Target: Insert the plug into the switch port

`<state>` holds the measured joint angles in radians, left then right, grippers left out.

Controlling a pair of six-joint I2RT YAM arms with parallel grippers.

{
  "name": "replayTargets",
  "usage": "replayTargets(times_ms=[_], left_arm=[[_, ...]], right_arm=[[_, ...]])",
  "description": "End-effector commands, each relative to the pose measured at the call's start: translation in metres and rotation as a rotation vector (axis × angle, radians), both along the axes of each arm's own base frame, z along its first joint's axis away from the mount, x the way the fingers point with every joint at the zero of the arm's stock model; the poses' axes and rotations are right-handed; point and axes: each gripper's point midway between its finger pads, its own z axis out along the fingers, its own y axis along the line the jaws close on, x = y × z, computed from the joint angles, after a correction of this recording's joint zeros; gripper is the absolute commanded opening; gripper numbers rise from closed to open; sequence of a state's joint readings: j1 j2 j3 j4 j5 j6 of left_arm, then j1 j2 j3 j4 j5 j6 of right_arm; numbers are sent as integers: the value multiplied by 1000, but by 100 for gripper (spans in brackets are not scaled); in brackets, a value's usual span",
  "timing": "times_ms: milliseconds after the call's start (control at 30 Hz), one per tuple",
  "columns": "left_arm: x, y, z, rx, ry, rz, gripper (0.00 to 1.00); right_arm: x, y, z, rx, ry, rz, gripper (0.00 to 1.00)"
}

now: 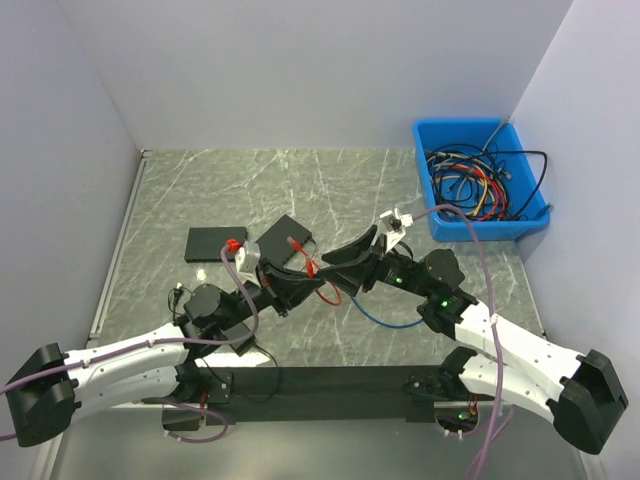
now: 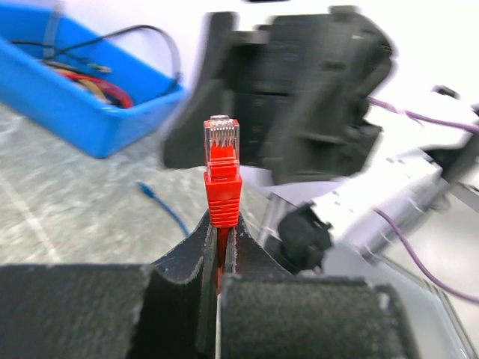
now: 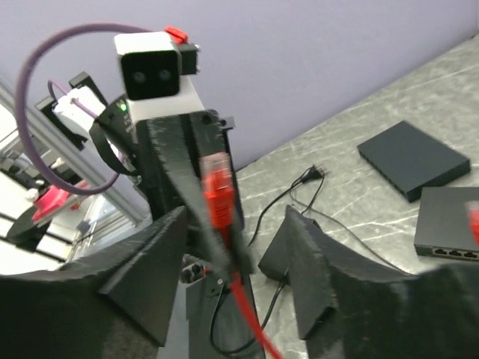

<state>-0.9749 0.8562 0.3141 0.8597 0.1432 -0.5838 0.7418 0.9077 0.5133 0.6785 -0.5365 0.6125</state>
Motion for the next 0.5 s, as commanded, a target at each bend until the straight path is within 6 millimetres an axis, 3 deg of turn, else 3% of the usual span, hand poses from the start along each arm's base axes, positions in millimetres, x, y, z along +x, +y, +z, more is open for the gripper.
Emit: replayTargets(times_ms=[0,100,467], left_arm=[[-29,1,30,-77,-119,-128,1],[-45,3,39,-102,-160,-200,1],[-69,13,58,-159,-223,-291,1]], right_arm=[[-9,5,8,31,-42,65,57],[-13,6,16,45,-67,93,52],[-42,-2,43,108,-136,184,37]])
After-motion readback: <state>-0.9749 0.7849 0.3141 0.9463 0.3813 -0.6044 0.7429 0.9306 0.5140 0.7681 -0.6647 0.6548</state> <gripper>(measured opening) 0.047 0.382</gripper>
